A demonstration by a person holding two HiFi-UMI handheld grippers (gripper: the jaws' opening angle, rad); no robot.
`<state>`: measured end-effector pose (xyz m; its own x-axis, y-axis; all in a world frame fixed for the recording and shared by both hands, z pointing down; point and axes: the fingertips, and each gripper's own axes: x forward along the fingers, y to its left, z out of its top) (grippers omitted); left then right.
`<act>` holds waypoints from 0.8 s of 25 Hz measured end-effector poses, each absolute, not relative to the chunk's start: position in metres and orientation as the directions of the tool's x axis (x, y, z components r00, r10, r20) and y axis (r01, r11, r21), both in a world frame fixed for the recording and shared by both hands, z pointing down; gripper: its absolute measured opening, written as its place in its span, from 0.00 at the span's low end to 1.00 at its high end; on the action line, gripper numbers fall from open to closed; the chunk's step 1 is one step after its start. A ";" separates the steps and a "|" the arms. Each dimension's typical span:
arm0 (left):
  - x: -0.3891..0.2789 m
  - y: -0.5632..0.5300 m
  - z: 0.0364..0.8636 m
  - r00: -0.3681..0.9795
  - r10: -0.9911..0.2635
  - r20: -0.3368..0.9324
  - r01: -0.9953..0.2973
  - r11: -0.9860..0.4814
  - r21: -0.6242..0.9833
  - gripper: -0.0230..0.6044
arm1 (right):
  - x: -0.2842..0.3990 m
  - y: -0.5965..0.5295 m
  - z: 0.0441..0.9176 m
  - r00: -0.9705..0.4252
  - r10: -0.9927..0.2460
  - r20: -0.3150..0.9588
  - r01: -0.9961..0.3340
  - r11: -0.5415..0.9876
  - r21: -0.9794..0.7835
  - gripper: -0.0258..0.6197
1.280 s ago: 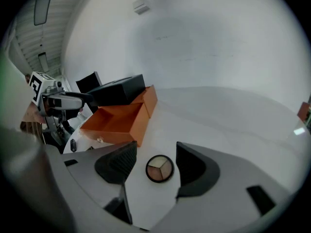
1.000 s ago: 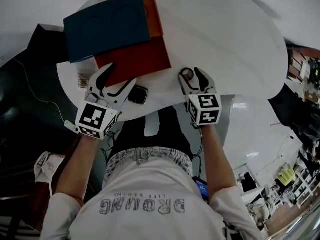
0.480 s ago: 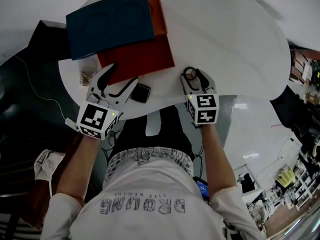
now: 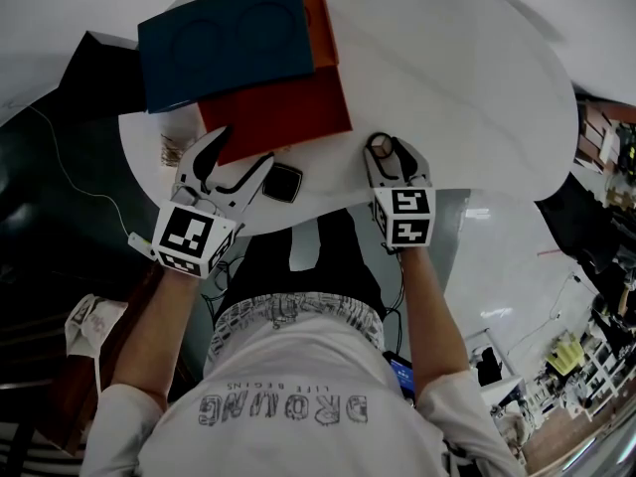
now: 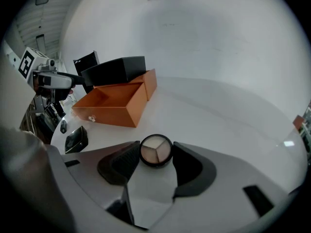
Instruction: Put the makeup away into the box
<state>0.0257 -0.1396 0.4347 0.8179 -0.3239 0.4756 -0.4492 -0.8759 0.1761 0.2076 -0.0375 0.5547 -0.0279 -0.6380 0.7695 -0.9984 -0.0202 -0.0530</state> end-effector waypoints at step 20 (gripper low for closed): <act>0.000 -0.156 0.415 0.818 -0.393 0.421 -0.501 -0.846 0.183 0.51 | 0.182 -0.091 0.490 -0.075 -0.710 0.700 -0.997 0.074 -0.032 0.39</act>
<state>0.0004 -0.1558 0.4154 0.8176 -0.3929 0.4209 -0.5006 -0.8462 0.1825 0.1823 -0.0907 0.4898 -0.0752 -0.7099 0.7002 -0.9967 0.0744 -0.0317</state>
